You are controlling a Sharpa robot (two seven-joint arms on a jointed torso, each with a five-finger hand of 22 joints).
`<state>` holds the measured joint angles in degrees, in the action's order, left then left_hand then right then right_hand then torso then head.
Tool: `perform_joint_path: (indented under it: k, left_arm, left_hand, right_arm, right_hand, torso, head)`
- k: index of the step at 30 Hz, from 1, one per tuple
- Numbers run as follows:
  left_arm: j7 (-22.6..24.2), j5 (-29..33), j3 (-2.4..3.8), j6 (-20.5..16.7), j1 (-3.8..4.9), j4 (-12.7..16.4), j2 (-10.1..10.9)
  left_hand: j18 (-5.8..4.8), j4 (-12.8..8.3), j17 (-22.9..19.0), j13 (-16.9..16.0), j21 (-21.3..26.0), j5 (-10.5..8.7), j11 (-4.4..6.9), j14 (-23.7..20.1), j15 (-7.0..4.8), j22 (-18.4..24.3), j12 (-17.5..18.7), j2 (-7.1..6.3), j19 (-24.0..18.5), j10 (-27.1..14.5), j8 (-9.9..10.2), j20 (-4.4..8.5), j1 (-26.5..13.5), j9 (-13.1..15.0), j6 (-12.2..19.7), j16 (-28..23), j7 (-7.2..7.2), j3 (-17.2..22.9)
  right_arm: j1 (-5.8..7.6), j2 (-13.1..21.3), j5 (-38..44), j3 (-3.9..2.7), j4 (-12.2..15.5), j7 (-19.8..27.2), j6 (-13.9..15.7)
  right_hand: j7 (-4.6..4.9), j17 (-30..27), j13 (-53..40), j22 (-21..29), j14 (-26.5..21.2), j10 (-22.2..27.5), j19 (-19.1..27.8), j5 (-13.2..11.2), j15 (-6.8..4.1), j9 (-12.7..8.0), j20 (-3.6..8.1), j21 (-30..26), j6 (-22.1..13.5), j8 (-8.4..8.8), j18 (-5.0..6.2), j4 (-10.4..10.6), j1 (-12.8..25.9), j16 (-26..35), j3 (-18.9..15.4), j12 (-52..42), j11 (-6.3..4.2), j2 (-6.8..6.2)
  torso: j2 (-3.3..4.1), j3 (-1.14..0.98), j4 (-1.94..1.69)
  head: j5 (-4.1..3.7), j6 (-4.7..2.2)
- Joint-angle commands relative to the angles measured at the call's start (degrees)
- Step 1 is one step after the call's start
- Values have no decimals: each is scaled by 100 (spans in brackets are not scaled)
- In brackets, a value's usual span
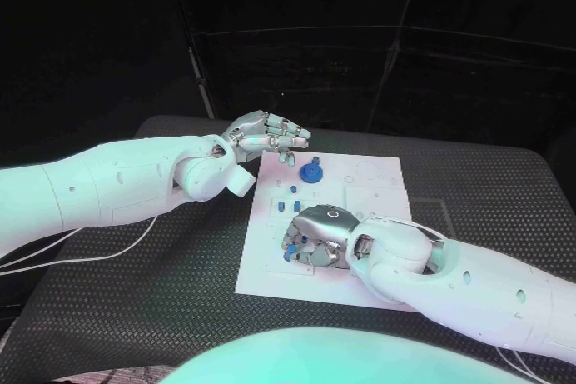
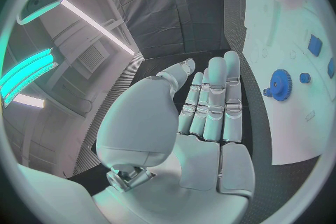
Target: Assemble the parts on the task board
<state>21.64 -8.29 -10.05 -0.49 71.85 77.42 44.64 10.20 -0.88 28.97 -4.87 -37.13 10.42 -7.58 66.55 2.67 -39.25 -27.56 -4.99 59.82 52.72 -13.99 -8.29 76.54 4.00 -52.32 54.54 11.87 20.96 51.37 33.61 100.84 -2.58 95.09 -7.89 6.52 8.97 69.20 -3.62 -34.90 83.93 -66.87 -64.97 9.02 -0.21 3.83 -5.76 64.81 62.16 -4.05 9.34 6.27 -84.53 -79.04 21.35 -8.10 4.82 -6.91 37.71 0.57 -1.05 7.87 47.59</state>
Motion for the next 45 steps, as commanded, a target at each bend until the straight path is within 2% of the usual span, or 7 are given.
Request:
perform_joint_path:
  k: [1,10,14,17,22,30,45]
  left_arm:
    - [22,5,5,57,10,8,-3]
    - [10,5,5,65,10,-5,-5]
    - [9,5,5,67,10,-13,-5]
    - [9,5,5,68,10,-18,-4]
    - [7,5,5,71,9,-18,0]
    - [4,5,5,74,9,-17,13]
    - [-1,5,5,77,9,-12,23]
  left_hand:
    - [23,-2,1,9,23,-22,2,-29,-2,6,-36,58,-30,-52,7,-13,-13,1,37,-39,-6,-32]
    - [24,-5,3,9,27,-23,0,-33,-2,9,-46,62,-32,-61,4,-14,-10,2,42,-39,-5,-36]
    - [24,-5,3,9,27,-23,0,-33,-2,9,-46,62,-32,-61,4,-14,-10,2,42,-39,-5,-36]
    - [24,-5,3,9,27,-23,0,-33,-2,9,-46,62,-32,-61,4,-14,-10,2,42,-39,-5,-36]
    - [24,-5,3,9,27,-23,0,-33,-2,9,-46,62,-32,-61,4,-14,-10,2,42,-39,-5,-36]
    - [24,-5,3,9,27,-23,0,-33,-2,9,-46,62,-32,-61,4,-14,-10,2,42,-39,-5,-36]
    - [24,-6,5,11,32,-25,-4,-37,1,11,-52,59,-34,-76,4,-17,-14,1,55,-39,-1,-44]
  right_arm:
    - [-9,6,57,12,-5,-76,67]
    - [-9,12,-80,15,19,17,323]
    - [-10,20,-150,15,28,80,518]
    - [-10,35,-196,15,40,129,645]
    - [-11,78,-235,15,71,160,689]
    - [-16,195,-239,15,134,97,519]
    - [-31,253,-210,15,182,78,442]
  right_hand:
    - [18,44,0,94,230,151,80,47,63,-12,-41,-65,-149,47,-3,42,112,-14,-37,85,51,-110]
    - [42,-36,-14,247,193,434,190,75,124,-15,-113,-160,-480,54,29,51,287,15,-184,158,113,-233]
    - [50,-207,-22,510,122,669,342,-51,138,-23,-136,-317,-952,61,70,51,406,108,-408,152,125,-272]
    - [52,-246,-34,592,100,778,382,-110,146,-8,-143,-376,-1104,46,83,30,423,125,-576,88,130,-243]
    - [52,-245,-49,590,100,758,372,-98,140,2,-142,-380,-1122,32,82,14,406,120,-647,7,120,-198]
    - [27,-191,-85,554,127,501,316,-74,83,15,-98,-368,-1130,17,79,16,403,77,-823,-263,47,-109]
    - [12,-154,-88,507,145,362,271,-61,53,27,-70,-346,-1076,-8,70,23,375,52,-874,-359,13,-58]
  torso:
    - [0,-2,0]
    - [1,-2,-6]
    - [-5,-3,0]
    - [-1,-1,1]
    - [5,-3,-2]
    - [5,-2,-2]
    - [3,1,-8]
  head:
    - [0,-8]
    - [4,-15]
    - [0,-23]
    - [-1,-29]
    - [-1,-27]
    - [1,-20]
    - [2,-9]
